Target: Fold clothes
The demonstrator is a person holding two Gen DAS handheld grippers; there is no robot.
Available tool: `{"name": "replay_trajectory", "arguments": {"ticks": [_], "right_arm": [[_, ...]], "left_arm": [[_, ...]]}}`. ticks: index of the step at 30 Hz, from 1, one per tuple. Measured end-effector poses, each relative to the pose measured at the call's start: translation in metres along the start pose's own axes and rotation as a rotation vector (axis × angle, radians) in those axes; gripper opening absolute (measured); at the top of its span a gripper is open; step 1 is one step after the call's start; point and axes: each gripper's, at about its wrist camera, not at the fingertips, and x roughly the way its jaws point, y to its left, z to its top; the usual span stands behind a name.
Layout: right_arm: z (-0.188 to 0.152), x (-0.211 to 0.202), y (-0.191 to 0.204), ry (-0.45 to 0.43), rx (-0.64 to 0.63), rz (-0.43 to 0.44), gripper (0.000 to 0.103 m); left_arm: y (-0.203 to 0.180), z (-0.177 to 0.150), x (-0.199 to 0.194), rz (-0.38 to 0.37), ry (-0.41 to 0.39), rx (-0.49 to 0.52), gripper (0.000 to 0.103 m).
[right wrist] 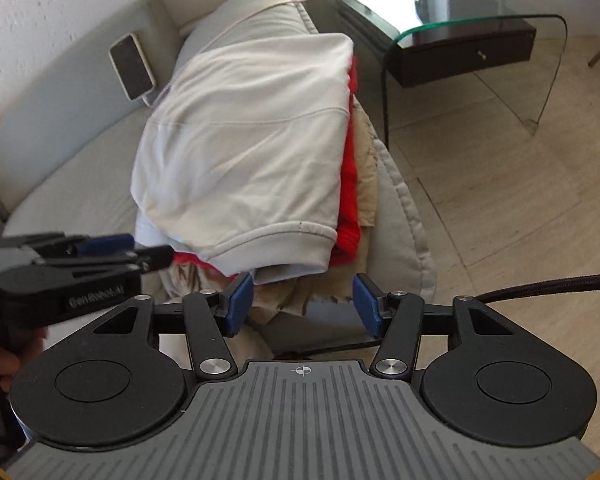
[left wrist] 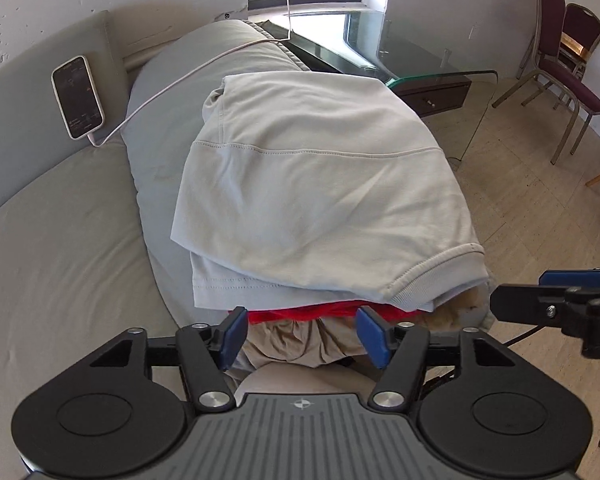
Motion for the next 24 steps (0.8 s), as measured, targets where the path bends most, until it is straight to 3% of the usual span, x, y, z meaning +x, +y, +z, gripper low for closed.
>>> {"name": "replay_trajectory", "arguments": {"ticks": [1,4,5,7,9,16,24], "right_arm": [[-0.001,-0.009,0.000,-0.015,0.023,0.017,0.078],[-0.004,-0.033,0.007,-0.060,0.048,0.027,0.080],[-0.006,-0.041,0.009,-0.067,0.054,0.027,0.081],[-0.008,-0.056,0.015,-0.075,0.062,0.031,0.089],[-0.010,-0.071,0.022,-0.077,0.059,0.040,0.090],[-0.017,-0.116,0.053,-0.094,-0.044,-0.053,0.099],[-0.027,-0.144,0.074,-0.114,-0.158,-0.140,0.101]], "left_arm": [[0.000,-0.001,-0.008,-0.007,-0.005,-0.007,0.066],[0.000,-0.002,-0.032,-0.029,-0.032,-0.034,0.080],[-0.001,-0.004,-0.042,-0.028,-0.048,-0.036,0.089],[-0.002,-0.008,-0.058,-0.021,-0.069,-0.031,0.094],[-0.002,-0.012,-0.071,-0.015,-0.063,-0.031,0.102],[-0.008,-0.027,-0.110,0.022,-0.103,-0.001,0.102],[-0.017,-0.040,-0.125,0.018,-0.128,-0.013,0.102]]}}
